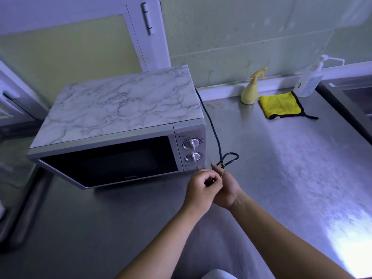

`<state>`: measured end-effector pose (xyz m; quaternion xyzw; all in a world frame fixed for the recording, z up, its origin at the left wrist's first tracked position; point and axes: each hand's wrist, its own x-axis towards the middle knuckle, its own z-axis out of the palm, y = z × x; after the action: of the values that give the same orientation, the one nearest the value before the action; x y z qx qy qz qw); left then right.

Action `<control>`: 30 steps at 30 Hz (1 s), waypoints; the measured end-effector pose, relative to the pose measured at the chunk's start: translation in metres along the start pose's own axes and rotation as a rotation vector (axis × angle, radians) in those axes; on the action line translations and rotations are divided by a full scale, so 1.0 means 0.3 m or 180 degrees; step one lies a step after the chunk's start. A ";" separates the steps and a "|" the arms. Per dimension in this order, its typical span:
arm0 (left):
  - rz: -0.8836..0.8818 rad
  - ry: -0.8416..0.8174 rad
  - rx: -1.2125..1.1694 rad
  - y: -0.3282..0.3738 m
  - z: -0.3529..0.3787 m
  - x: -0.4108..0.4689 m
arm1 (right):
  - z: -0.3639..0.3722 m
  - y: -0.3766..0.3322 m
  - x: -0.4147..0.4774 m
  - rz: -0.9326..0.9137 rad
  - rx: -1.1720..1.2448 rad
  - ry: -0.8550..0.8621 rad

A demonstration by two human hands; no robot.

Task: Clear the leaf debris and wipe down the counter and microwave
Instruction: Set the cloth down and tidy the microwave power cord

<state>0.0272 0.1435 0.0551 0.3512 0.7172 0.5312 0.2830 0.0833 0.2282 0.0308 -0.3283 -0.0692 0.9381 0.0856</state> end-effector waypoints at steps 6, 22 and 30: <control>-0.0728 -0.1266 -0.0226 -0.008 -0.124 0.008 | -0.029 -0.010 -0.005 -0.0391 -0.0612 0.0171; -0.0321 -0.0951 0.0013 -0.019 -0.126 0.029 | -0.115 -0.132 -0.051 0.0076 -0.1218 -0.0135; -0.0263 -0.0789 0.0367 0.007 -0.094 0.140 | -0.120 -0.155 -0.082 0.0289 -0.2367 -0.0272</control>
<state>-0.0191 0.1618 0.0636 0.4000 0.7200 0.4295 0.3704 0.1302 0.2713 0.0264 -0.3003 -0.3938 0.8646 -0.0841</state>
